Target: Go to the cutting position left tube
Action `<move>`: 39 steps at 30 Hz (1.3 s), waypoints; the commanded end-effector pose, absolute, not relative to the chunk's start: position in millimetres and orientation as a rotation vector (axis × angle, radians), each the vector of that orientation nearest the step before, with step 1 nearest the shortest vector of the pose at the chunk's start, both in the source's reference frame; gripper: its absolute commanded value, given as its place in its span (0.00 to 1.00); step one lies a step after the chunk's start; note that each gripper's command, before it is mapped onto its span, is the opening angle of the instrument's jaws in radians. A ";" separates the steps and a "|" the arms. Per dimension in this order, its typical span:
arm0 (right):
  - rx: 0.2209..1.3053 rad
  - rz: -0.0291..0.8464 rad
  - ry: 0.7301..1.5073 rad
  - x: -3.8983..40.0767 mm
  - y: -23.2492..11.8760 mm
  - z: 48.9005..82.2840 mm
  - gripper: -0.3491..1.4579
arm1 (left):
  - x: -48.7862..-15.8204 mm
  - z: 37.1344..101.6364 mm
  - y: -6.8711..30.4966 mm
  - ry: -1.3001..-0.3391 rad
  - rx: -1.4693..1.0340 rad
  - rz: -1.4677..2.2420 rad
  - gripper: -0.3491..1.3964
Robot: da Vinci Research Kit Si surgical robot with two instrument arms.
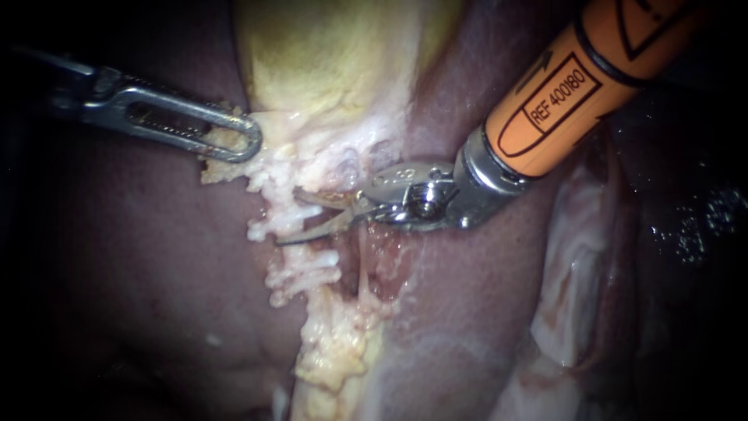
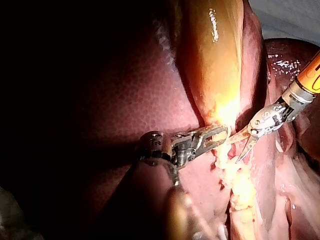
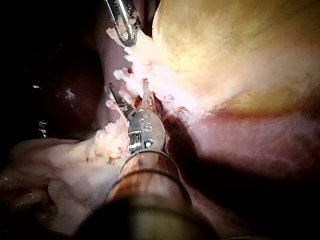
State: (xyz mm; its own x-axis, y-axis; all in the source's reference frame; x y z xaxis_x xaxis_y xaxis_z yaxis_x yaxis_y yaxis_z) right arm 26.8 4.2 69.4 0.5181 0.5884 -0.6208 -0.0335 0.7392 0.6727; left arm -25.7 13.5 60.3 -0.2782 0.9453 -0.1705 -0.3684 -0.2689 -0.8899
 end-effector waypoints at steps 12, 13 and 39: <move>0.653 0.370 1.017 23.8 4.6 66.2 0.96 | -24.6 61.2 14.3 -0.947 -0.925 1.723 0.00; 0.652 0.364 1.022 23.6 4.5 65.7 0.97 | -24.6 61.2 14.4 -0.947 -0.925 1.723 0.00; 0.656 0.290 1.049 23.0 1.8 68.9 0.98 | -23.5 60.1 15.4 -0.929 -0.927 1.717 0.00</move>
State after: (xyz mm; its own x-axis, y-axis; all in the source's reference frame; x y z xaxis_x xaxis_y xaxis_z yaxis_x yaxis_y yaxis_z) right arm 23.1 1.8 69.3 0.4831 0.5146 -0.7083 0.0869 0.7769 0.6237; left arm -23.5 15.4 60.1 -0.2706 0.9469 -0.1736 -0.3718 -0.2691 -0.8885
